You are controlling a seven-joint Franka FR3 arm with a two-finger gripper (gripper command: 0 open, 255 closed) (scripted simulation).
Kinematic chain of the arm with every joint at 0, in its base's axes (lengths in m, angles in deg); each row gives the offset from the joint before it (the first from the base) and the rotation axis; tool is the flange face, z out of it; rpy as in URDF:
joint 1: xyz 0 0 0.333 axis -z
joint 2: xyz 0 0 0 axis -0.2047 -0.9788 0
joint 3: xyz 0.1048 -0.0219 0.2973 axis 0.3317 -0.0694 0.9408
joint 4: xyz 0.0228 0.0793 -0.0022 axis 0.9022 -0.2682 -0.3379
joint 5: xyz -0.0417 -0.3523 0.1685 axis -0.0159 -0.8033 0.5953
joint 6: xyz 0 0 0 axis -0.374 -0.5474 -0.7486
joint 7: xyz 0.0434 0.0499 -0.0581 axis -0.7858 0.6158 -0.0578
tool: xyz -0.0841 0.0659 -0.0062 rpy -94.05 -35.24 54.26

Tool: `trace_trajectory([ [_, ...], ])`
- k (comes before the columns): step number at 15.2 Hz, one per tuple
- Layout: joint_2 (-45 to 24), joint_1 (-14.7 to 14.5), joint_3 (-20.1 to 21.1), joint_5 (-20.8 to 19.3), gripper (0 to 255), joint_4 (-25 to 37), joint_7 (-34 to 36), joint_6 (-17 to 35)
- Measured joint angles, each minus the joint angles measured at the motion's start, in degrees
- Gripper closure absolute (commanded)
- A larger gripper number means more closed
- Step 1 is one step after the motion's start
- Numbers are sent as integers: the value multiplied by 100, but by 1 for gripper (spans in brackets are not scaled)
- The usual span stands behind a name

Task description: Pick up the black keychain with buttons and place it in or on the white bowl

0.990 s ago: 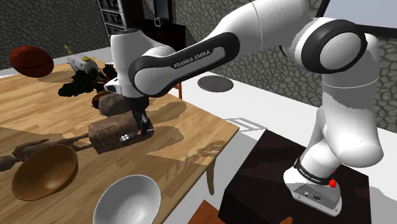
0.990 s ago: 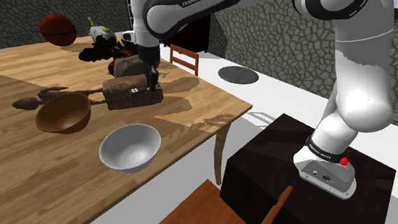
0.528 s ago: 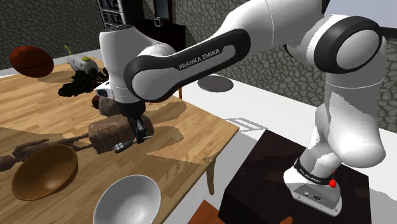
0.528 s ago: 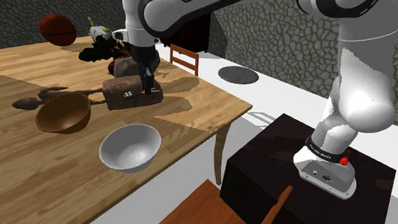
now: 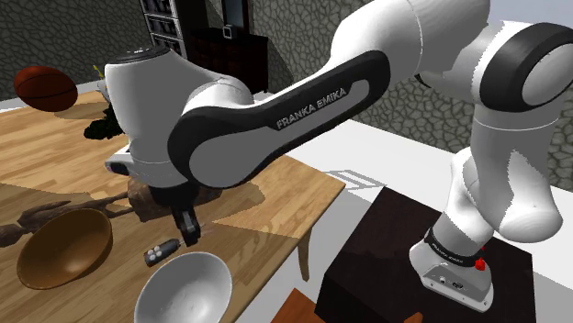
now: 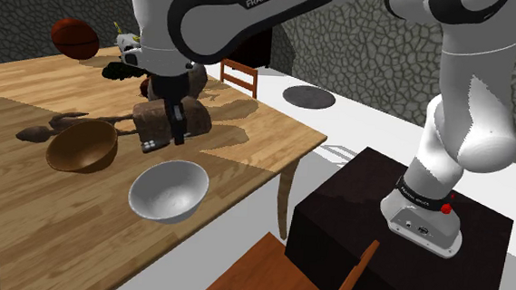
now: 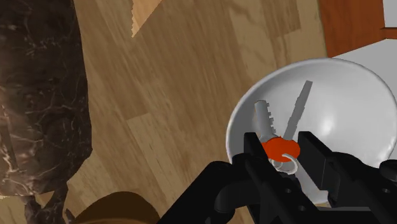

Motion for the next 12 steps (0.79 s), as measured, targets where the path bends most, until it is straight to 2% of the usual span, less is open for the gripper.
trace_trajectory([
  [5,-92,-404,134,-111,255,160,551,-81],
  [12,-255,-482,128,-188,255,-71,689,298],
])
